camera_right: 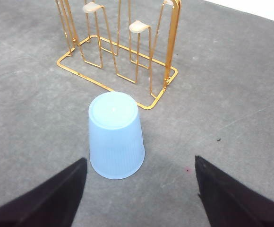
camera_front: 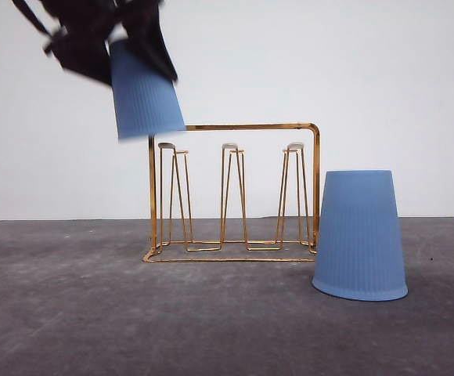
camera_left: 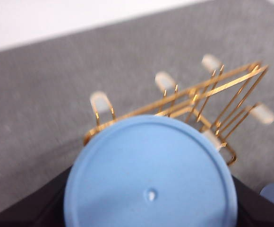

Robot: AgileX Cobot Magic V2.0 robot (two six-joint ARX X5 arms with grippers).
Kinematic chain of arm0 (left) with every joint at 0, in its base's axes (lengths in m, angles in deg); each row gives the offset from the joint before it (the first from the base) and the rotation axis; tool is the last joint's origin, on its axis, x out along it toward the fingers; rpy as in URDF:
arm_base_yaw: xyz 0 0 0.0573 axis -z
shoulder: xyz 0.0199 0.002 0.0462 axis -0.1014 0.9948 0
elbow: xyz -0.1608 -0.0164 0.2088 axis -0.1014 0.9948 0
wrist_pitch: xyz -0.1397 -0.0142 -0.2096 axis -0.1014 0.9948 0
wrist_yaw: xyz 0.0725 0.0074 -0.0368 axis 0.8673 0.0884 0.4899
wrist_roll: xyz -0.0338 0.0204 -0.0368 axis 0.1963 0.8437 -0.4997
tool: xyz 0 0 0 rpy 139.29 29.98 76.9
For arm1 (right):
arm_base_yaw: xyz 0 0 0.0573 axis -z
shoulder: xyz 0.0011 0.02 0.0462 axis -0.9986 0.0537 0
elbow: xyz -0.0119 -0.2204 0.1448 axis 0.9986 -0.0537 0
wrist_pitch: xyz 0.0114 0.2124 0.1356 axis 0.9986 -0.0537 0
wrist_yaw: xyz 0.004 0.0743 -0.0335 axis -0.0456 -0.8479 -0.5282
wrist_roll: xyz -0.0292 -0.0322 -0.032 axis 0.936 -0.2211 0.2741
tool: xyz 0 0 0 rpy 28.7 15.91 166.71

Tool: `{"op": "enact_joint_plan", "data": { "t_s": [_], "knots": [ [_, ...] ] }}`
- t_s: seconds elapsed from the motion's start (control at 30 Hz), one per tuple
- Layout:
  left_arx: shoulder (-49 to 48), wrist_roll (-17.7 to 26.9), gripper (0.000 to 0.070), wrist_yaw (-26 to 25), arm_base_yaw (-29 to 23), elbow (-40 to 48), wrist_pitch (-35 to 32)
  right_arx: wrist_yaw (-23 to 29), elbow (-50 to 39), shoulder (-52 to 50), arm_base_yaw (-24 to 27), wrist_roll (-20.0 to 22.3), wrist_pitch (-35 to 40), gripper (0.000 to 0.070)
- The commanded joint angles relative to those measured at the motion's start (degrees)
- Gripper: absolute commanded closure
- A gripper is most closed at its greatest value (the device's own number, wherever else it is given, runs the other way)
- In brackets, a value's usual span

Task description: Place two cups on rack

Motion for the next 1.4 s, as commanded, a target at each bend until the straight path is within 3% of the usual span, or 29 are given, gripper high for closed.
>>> {"op": "enact_joint_plan", "data": {
  "t_s": [0.0, 0.37, 0.43, 0.53, 0.6, 0.87, 0.97, 1.03, 1.17, 1.37],
  "knots": [
    [2.46, -0.22, 0.0429, 0.04, 0.48, -0.96, -0.97, 0.2, 0.37, 0.17, -0.26, -0.13, 0.61, 0.0236],
    [13.49, -0.22, 0.0415, 0.0, 0.75, -0.96, -4.65, 0.21, 0.37, 0.17, -0.26, -0.13, 0.63, 0.0236],
    [14.63, -0.2, 0.0342, -0.02, 0.75, -0.96, -4.49, 0.22, 0.37, 0.17, -0.26, -0.13, 0.61, 0.0236],
    [15.0, -0.25, 0.0157, -0.01, 0.77, -1.02, -4.56, 0.22, 0.37, 0.17, -0.26, -0.13, 0.61, 0.0236],
    [14.12, -0.44, 0.0137, -0.01, 0.8, -1.72, -2.71, 0.21, 0.37, 0.17, -0.26, -0.13, 0.61, 0.0236],
    [8.38, -2.36, 0.0169, -1.68, 0.78, -11.5, 23.75, 0.1, 0.37, 0.21, -0.26, -0.14, 0.55, 0.0236],
    [5.27, -3.2, 0.0303, -3.07, 0.71, -11.68, 29.54, -0.28, 0.37, 0.22, -0.26, -0.15, 0.55, 0.0236],
    [3.31, -3.19, 0.0349, -3.13, 0.59, -10.9, 32.79, -0.28, 0.37, 0.22, -0.26, -0.19, 0.53, 0.0236],
    [-1.72, -3.48, 0.035, -3.76, 0.1, -5.19, 34.26, -0.98, 0.37, 0.47, -0.26, -1.7, 0.5, 0.0235],
    [-14.22, -9.39, 0.0351, -4.8, -0.99, 11.0, 26.84, -6.22, 0.37, 5.31, -0.61, -1.65, 0.99, 0.0191]
  ]
}}
